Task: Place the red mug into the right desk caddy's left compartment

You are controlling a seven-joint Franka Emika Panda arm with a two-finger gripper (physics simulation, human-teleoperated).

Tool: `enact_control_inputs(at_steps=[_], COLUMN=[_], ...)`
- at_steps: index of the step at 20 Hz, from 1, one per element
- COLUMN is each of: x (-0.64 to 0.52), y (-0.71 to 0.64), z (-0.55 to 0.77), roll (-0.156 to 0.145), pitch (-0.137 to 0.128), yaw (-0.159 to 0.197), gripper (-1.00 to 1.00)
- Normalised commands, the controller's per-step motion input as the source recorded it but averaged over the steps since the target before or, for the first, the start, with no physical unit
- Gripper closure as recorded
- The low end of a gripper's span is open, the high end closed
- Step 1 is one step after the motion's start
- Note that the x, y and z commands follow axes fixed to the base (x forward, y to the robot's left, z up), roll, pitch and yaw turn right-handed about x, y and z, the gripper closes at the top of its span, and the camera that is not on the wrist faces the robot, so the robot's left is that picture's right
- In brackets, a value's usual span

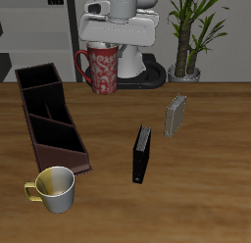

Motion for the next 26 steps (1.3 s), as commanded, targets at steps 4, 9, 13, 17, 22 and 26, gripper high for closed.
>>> enact_control_inputs(at_steps=[4,9,13,17,22,26], x=[0.03,0.12,0.21,0.26,0.15,0.12], y=[-0.48,-0.42,-0.35,-0.33,-0.05,-0.02], z=[-0.07,-0.03,-0.05,-0.04,-0.11,-0.03], roll=[-0.101,-0.089,-0.055,-0.034,0.042,0.011], pitch=[0.008,0.019,0.041,0.054,0.066,-0.005], yaw=[-0.033,-0.040,-0.032,0.012,0.054,0.084], gripper=[1.00,1.00,1.00,1.00,1.00,1.00])
